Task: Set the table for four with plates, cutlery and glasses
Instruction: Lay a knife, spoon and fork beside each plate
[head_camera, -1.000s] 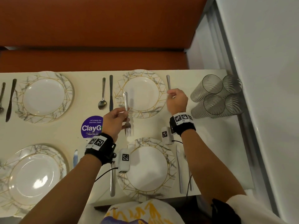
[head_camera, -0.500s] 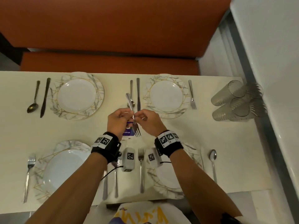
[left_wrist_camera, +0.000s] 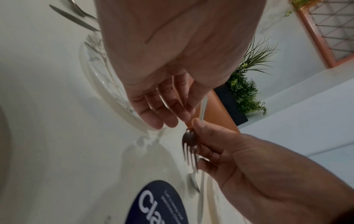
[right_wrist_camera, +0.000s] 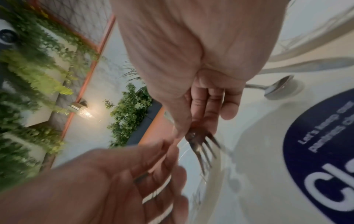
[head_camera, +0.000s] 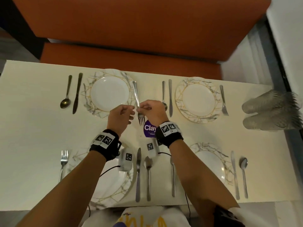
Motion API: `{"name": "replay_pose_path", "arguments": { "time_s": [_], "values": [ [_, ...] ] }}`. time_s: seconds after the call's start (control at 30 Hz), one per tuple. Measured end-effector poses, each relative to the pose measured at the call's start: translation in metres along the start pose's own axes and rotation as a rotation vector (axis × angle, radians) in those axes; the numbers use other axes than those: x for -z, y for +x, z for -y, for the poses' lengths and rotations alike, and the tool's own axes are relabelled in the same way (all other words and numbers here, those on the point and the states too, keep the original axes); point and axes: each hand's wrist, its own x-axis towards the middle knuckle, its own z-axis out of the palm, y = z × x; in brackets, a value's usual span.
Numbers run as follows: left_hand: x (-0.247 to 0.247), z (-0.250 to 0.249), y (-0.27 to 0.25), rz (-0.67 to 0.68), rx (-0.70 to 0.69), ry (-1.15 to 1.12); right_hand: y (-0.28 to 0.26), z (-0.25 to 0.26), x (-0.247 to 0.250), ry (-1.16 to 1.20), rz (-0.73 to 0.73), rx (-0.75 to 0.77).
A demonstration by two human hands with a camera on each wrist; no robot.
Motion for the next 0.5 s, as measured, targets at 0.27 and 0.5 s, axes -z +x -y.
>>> {"name": "replay_pose_path", "arguments": {
  "time_s": [0.27,0.5],
  "values": [
    [0.034,0.038,0.002,0.107,0.000,0.220,0.057,-0.007,-0.015,-0.059,-0.226,-0.191],
    [0.035,0.051,-0.007,0.120,-0.033,0.407,0.072,-0.011,-0.023,-0.147,-0.187,-0.229]
  ]
}}
